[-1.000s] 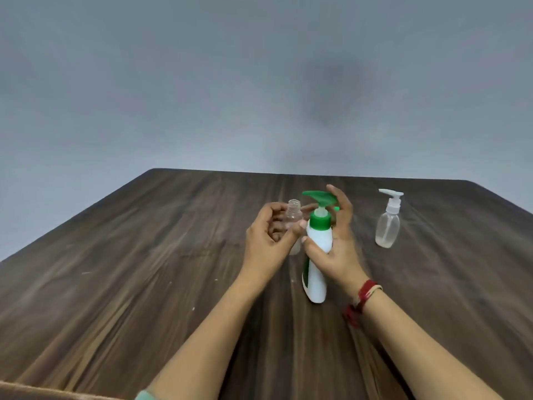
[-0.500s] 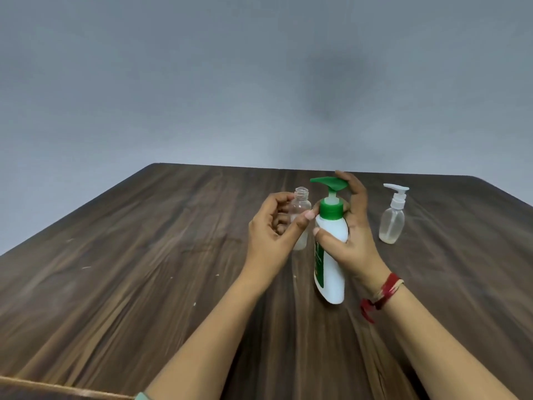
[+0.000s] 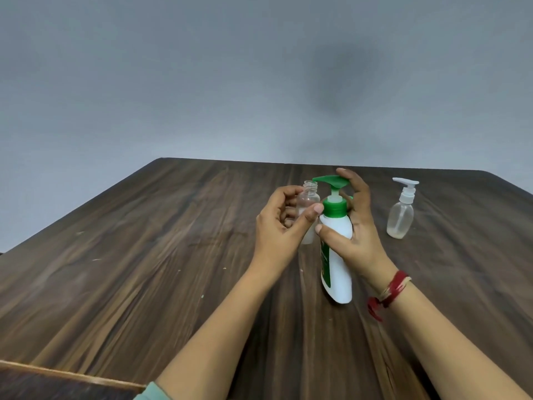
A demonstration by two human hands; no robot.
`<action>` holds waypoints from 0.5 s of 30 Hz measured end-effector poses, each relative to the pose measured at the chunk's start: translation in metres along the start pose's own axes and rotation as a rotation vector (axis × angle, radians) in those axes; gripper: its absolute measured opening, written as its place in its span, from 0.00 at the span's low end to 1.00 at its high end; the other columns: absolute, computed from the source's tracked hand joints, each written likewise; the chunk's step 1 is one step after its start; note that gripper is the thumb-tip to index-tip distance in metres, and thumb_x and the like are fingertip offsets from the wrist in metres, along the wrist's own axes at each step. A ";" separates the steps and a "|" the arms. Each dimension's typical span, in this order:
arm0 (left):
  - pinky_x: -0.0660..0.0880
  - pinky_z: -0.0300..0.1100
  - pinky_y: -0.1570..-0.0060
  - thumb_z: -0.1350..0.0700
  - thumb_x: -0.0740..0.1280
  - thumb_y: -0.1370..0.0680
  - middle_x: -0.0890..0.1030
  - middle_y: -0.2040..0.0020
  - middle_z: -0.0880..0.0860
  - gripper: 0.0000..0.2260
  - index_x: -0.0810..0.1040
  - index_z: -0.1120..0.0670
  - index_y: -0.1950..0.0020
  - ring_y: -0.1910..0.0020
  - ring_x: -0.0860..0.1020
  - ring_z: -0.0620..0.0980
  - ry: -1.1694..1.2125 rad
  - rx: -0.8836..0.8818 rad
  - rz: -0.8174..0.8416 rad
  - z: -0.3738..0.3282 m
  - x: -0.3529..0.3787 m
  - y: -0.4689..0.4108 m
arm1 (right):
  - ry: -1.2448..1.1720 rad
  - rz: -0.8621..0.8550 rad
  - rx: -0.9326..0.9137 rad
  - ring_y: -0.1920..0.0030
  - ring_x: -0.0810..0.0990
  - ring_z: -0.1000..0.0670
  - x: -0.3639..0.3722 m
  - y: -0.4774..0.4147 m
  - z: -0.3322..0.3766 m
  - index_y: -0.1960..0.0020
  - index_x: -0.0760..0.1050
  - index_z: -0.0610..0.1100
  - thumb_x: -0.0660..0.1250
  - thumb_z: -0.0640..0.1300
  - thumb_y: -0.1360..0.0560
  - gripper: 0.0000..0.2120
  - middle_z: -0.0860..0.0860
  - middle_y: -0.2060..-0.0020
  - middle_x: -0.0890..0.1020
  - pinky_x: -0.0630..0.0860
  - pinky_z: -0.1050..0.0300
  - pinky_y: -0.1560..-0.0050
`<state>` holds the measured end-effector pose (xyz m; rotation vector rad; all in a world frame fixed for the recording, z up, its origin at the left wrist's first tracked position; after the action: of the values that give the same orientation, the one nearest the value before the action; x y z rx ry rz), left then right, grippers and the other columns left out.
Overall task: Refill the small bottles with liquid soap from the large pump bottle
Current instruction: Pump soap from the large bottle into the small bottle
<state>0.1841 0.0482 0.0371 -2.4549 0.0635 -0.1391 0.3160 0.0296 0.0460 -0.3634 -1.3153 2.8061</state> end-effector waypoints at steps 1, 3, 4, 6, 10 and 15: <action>0.77 0.36 0.57 0.46 0.72 0.31 0.83 0.52 0.49 0.15 0.76 0.47 0.47 0.54 0.82 0.46 -0.002 0.001 0.002 0.000 0.000 0.000 | -0.009 -0.006 -0.004 0.45 0.78 0.48 -0.001 0.000 0.000 0.29 0.59 0.58 0.67 0.44 0.32 0.34 0.47 0.39 0.74 0.76 0.50 0.44; 0.77 0.36 0.57 0.46 0.72 0.31 0.83 0.52 0.48 0.15 0.76 0.46 0.47 0.54 0.82 0.45 -0.004 0.001 0.004 0.001 0.000 0.000 | -0.022 -0.020 -0.006 0.47 0.78 0.48 -0.002 0.000 0.001 0.30 0.59 0.57 0.67 0.44 0.32 0.33 0.44 0.41 0.74 0.76 0.53 0.46; 0.77 0.36 0.57 0.45 0.72 0.31 0.82 0.52 0.48 0.15 0.76 0.46 0.47 0.54 0.82 0.45 -0.005 0.001 0.004 0.000 0.001 0.001 | -0.030 -0.023 -0.005 0.49 0.79 0.49 -0.003 0.000 0.001 0.30 0.59 0.57 0.67 0.43 0.32 0.33 0.43 0.43 0.74 0.76 0.54 0.46; 0.77 0.36 0.57 0.45 0.72 0.31 0.82 0.52 0.48 0.15 0.76 0.47 0.47 0.54 0.82 0.45 -0.003 0.001 0.003 0.000 0.001 0.000 | -0.045 -0.015 -0.001 0.52 0.79 0.50 -0.003 -0.001 0.002 0.30 0.59 0.55 0.67 0.43 0.32 0.33 0.45 0.45 0.74 0.76 0.57 0.49; 0.77 0.38 0.57 0.45 0.72 0.31 0.83 0.53 0.47 0.15 0.76 0.47 0.47 0.55 0.82 0.45 0.008 -0.009 -0.001 0.001 0.000 -0.001 | -0.051 0.010 0.010 0.56 0.78 0.50 -0.001 -0.001 0.003 0.31 0.59 0.54 0.66 0.42 0.33 0.33 0.45 0.51 0.76 0.76 0.58 0.51; 0.79 0.41 0.55 0.46 0.72 0.30 0.83 0.51 0.49 0.15 0.76 0.49 0.46 0.53 0.82 0.47 -0.012 0.004 -0.005 0.002 -0.001 -0.001 | -0.055 0.024 0.020 0.56 0.77 0.51 -0.002 0.000 0.003 0.31 0.59 0.53 0.66 0.40 0.33 0.34 0.54 0.54 0.78 0.76 0.58 0.52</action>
<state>0.1830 0.0504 0.0358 -2.4523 0.0517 -0.1267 0.3169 0.0273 0.0479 -0.3063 -1.3013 2.8666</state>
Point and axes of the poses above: each hand's wrist, its own y-axis away from the middle knuckle, its own x-axis out of the palm, z = x × y, the point moved 9 cm from there along -y, towards the middle knuckle
